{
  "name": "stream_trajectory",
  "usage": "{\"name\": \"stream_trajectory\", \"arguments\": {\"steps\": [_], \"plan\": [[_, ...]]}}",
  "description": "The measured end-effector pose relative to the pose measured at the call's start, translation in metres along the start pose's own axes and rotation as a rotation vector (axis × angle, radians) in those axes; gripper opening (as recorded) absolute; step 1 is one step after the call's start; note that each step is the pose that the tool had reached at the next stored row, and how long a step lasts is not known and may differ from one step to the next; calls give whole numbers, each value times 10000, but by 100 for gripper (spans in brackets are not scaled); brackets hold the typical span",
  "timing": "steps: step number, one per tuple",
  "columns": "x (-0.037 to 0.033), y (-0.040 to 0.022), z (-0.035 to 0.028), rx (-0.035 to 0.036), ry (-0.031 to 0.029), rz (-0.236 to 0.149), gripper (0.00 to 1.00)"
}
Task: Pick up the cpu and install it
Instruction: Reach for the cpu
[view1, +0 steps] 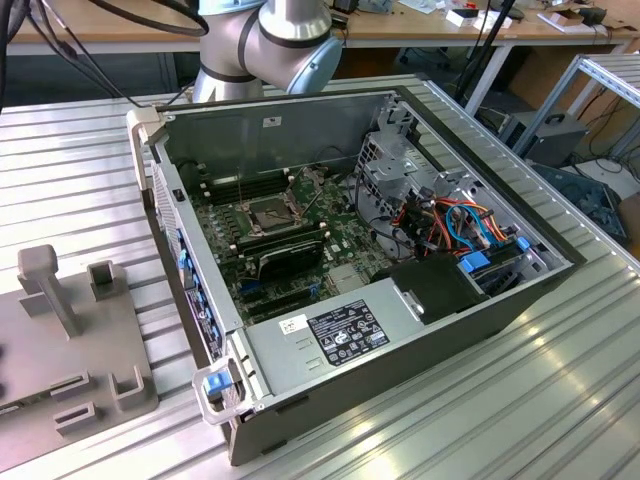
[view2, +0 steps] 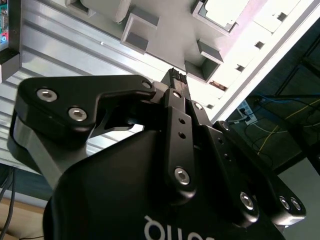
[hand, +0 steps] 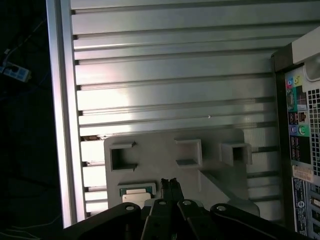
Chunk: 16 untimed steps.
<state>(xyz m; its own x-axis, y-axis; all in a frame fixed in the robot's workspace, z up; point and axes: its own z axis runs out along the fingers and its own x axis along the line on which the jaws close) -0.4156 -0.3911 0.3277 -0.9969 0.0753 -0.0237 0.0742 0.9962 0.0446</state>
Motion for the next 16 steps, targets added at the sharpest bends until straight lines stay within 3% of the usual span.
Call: {"name": "stream_trajectory", "arguments": {"steps": [16], "plan": [[109, -41, 121, 0, 4, 2, 11]]}}
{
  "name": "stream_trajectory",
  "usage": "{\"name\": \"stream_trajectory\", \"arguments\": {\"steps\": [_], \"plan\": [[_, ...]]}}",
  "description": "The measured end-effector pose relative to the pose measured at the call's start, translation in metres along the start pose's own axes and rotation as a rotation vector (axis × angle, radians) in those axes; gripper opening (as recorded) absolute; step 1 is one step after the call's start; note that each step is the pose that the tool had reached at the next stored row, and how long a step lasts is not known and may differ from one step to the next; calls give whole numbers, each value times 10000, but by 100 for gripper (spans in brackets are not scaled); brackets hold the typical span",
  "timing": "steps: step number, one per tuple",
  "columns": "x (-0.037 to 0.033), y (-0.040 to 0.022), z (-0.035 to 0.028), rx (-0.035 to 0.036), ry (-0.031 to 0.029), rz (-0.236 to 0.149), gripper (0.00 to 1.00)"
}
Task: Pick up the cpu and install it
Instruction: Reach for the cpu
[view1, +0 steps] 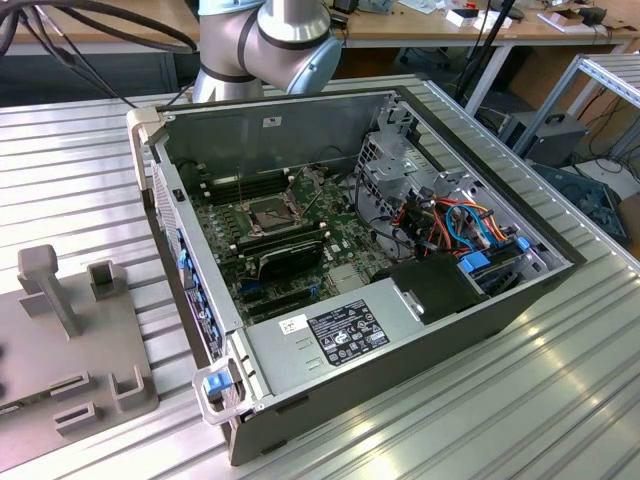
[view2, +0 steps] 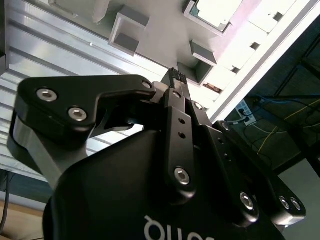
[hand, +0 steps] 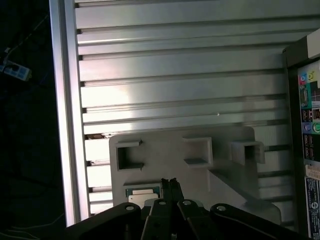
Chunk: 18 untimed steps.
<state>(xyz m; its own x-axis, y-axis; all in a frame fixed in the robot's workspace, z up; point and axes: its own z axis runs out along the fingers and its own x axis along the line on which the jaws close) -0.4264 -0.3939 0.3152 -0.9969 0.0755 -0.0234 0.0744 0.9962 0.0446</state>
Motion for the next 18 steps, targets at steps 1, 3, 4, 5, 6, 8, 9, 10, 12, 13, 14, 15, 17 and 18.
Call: {"name": "stream_trajectory", "arguments": {"steps": [1, 3, 4, 5, 6, 8, 9, 10, 12, 13, 14, 15, 17, 18], "plan": [[17, -2, 8, 0, -1, -2, 11], [63, -7, 21, 0, 0, -2, 11], [87, -9, 29, 0, -1, -2, 11], [103, -10, 33, 0, 0, -2, 11], [131, -12, 40, 0, 0, -2, 11], [192, -18, 60, 1, 0, -1, 11], [198, -19, 64, -1, -1, -4, 11], [199, -19, 63, 0, 1, -4, 11], [200, -19, 63, 1, 1, -2, 11], [201, -19, 63, 1, 7, -2, 11], [201, -18, 64, 3, 35, 1, 11], [202, -18, 67, 7, 92, 4, 11], [200, -19, 69, 19, 256, 9, 11], [201, -19, 70, 25, 325, 12, 11]]}}
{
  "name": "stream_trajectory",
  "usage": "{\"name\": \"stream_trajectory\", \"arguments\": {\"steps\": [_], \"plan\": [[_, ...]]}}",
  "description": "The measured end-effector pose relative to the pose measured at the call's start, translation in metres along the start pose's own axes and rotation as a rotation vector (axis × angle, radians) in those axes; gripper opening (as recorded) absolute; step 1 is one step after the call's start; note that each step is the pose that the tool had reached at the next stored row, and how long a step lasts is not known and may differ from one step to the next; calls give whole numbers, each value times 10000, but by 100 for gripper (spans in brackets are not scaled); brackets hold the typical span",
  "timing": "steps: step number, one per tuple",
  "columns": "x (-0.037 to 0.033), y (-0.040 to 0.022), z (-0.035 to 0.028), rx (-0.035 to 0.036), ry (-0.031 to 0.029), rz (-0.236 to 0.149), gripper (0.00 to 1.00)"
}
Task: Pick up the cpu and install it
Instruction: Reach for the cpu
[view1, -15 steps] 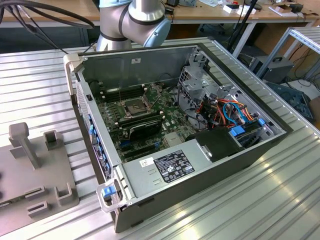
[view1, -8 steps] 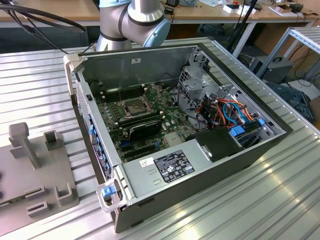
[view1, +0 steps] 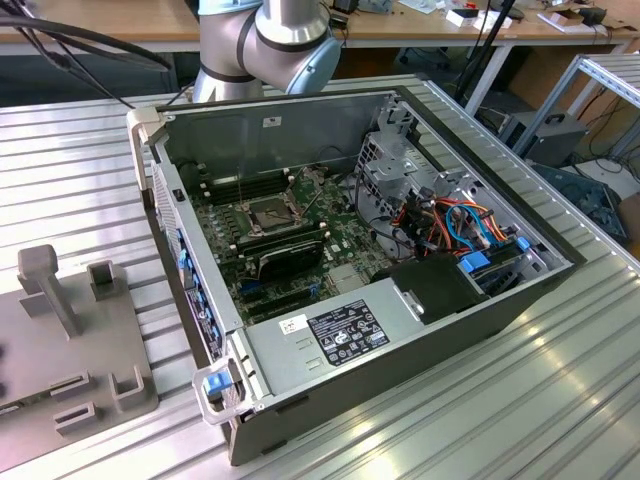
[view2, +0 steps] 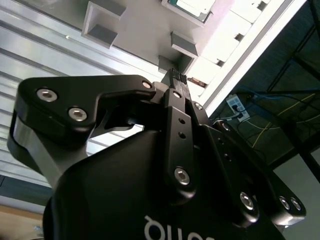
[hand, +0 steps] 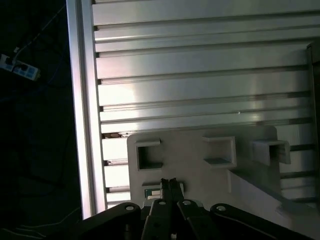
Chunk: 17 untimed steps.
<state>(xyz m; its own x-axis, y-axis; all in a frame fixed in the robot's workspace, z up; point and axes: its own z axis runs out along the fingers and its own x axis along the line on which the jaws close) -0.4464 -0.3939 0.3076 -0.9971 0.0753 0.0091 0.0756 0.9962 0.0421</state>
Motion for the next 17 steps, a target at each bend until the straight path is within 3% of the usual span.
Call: {"name": "stream_trajectory", "arguments": {"steps": [9, 17], "plan": [[-1, -23, 36, 2, 17, 1, 11], [-14, -182, 80, 1, 16, 1, 11]]}}
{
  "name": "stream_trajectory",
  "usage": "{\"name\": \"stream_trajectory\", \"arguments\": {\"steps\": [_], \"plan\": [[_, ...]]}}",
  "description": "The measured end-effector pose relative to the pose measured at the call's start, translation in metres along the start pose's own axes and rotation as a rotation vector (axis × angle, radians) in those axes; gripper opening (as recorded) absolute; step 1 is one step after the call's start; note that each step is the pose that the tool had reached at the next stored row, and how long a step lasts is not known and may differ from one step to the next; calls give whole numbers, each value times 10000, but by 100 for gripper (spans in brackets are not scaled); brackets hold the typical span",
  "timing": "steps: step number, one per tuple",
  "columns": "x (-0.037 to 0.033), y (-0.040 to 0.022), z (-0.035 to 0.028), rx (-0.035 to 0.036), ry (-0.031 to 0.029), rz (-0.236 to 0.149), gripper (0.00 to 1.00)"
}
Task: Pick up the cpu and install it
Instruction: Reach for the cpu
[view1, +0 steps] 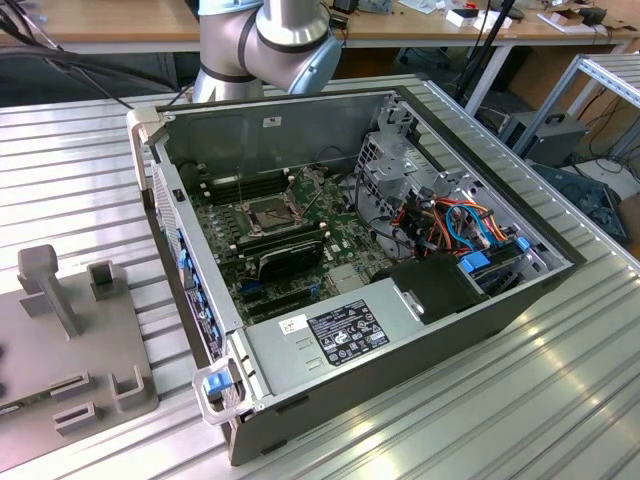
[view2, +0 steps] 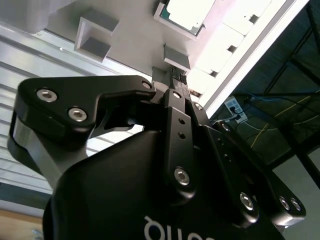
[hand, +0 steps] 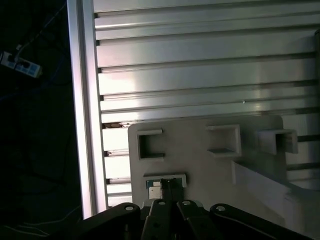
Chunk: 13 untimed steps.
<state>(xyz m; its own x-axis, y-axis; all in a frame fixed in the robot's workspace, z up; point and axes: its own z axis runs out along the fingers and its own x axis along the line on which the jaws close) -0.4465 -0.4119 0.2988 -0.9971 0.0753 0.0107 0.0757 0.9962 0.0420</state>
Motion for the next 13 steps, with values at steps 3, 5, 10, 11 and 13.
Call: {"name": "stream_trajectory", "arguments": {"steps": [3, 5, 10, 11, 13], "plan": [[-5, -65, 15, 0, 0, 0, 11], [-9, -110, 27, 0, 0, -1, 11], [-16, -200, 61, 2, 0, 0, 11], [-18, -221, 71, 3, 0, 0, 11], [-20, -253, 87, 6, -1, 0, 11]]}}
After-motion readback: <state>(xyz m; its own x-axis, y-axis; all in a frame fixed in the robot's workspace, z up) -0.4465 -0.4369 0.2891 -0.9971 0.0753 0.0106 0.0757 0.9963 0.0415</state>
